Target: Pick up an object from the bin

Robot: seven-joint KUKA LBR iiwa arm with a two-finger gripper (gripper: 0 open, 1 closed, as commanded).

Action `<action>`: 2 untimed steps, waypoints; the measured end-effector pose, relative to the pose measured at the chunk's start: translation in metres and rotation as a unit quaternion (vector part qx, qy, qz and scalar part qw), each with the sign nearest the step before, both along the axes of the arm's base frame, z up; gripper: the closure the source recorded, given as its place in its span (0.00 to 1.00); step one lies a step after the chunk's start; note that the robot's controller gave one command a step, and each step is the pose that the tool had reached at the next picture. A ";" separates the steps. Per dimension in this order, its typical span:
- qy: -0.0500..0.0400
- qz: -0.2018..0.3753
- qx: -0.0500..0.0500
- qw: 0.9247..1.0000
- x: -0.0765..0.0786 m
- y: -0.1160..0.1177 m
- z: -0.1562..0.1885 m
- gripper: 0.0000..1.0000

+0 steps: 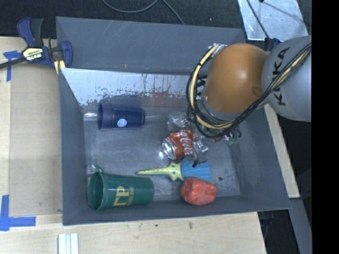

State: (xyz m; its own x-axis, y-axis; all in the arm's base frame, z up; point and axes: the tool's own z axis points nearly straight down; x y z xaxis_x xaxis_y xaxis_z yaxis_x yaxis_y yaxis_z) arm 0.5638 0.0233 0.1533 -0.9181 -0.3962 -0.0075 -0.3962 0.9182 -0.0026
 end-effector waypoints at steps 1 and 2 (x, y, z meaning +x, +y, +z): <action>0.001 -0.021 0.001 1.000 0.017 -0.007 -0.016 0.00; 0.000 -0.067 0.001 0.998 0.026 -0.005 -0.028 0.00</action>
Offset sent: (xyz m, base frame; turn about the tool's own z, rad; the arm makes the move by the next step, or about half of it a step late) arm 0.0358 -0.0020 -0.0426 -0.1380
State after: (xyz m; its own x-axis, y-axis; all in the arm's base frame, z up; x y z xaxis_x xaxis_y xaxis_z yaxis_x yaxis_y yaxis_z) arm 0.5897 0.0181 0.1249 -0.9626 -0.2706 -0.0085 -0.2706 0.9627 -0.0012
